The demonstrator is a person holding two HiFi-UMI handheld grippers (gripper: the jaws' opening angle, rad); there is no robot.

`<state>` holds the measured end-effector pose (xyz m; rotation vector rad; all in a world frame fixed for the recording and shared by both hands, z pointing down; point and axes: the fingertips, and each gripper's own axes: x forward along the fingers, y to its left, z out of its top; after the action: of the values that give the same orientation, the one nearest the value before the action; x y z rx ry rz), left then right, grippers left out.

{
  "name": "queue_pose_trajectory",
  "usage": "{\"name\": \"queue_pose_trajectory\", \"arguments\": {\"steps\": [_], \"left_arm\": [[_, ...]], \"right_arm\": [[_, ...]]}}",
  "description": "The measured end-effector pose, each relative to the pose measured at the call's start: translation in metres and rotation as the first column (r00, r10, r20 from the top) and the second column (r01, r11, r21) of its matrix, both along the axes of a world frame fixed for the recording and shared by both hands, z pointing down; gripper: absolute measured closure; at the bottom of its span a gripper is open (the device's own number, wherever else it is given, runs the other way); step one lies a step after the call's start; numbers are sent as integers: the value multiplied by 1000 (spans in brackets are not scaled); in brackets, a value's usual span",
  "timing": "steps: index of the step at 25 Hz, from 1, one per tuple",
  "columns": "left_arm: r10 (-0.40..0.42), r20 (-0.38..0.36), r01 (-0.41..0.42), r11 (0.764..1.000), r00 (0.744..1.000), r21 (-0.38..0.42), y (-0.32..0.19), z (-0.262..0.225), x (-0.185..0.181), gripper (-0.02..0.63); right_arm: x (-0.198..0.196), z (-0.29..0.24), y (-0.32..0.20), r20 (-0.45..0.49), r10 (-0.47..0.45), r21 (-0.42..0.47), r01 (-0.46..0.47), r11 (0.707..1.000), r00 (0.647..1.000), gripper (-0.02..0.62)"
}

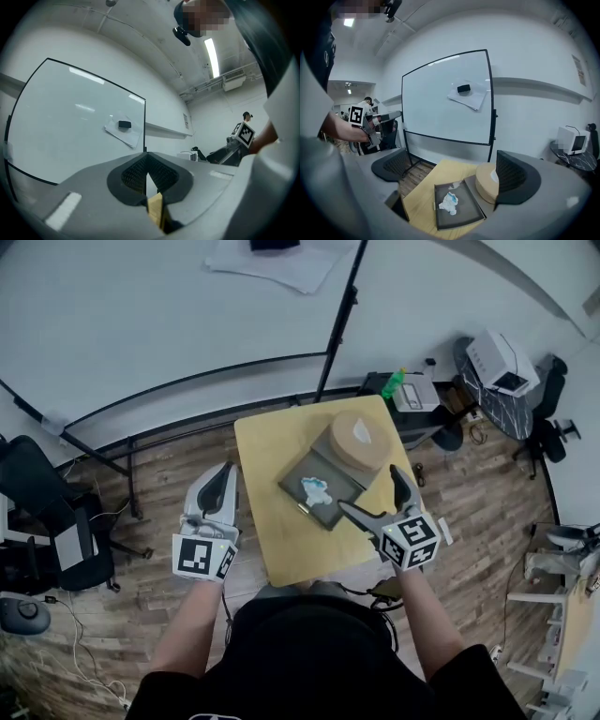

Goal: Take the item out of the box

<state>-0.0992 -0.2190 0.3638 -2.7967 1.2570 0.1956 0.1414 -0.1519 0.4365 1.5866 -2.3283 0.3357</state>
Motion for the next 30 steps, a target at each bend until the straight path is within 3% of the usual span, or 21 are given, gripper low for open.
{"name": "queue_pose_trajectory", "arguments": {"steps": [11,15,19,23,30], "left_arm": [[-74,7,74,997,997,-19,-22,-5,19,607],[-87,8,87,996,996,-36,-23,1,27,607],[-92,13,93,994,996,-53,-21,11,32,607],[-108,12,108,991,994,-77,-21,23,31,607],[-135,14,136,984,991,-117,-23,40,28,607]], "right_arm": [[12,2,-48,19,-103,-44,104,994,994,-3],[20,1,-58,21,-116,-45,117,992,993,-3],[27,15,-66,31,-98,-113,100,988,995,-3],[29,31,-74,29,-115,-196,119,973,993,-3],[13,52,-92,-39,-259,-314,235,920,965,-2]]}}
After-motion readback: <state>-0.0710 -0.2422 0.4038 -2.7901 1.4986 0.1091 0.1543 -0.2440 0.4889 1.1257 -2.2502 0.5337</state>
